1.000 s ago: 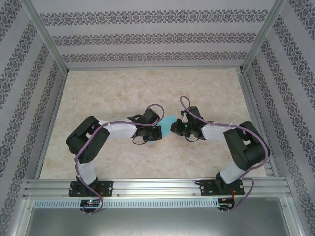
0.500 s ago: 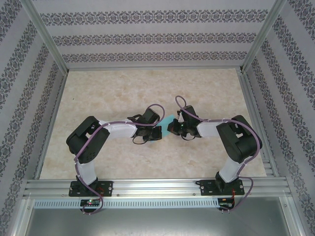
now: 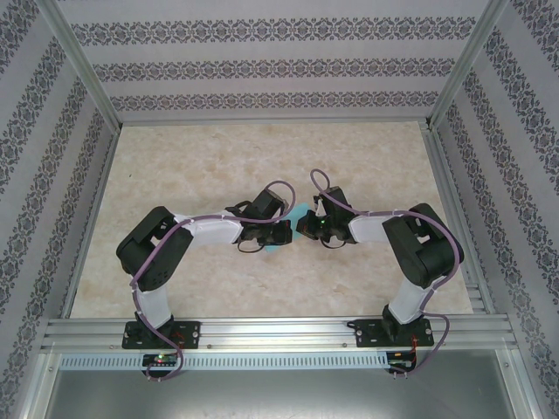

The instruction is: Fold a paper plane with a square sheet of paper (pick it up from the middle)

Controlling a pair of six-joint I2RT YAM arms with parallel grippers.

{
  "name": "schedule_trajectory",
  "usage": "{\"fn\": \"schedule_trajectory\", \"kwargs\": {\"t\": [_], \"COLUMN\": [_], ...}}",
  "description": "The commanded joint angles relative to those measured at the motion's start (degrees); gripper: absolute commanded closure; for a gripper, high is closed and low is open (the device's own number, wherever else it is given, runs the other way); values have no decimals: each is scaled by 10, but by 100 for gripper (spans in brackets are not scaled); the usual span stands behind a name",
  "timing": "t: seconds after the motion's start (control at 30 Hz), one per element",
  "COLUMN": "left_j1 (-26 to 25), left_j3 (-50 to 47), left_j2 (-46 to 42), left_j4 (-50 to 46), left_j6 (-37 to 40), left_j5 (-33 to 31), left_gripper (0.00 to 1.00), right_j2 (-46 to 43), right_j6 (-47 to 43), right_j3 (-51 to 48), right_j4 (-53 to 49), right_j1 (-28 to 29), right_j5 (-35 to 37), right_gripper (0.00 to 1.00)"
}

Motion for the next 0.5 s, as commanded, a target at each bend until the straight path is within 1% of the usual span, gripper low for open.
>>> {"fn": "schedule_trajectory", "kwargs": {"t": [0.0,0.1,0.33,0.47], "left_j1": [3,4,7,9], "left_j3": [18,11,-13,-38], "left_j2": [16,28,36,43], "left_j4": [41,68,81,89], "left_j6": [8,-11,-9,-17], "left_j5": [4,24,-5,-4], "left_gripper": [94,94,95,95], "right_j2": [34,35,42,42], "right_j6": [2,3,5,6], "right_j3": [-14,-17,-20,-25], "right_j4": [-36,-34,-31,-31], "right_j1": [-5,-6,-7,-8], "right_j5": [26,25,21,22], "right_gripper": [100,100,100,100]}}
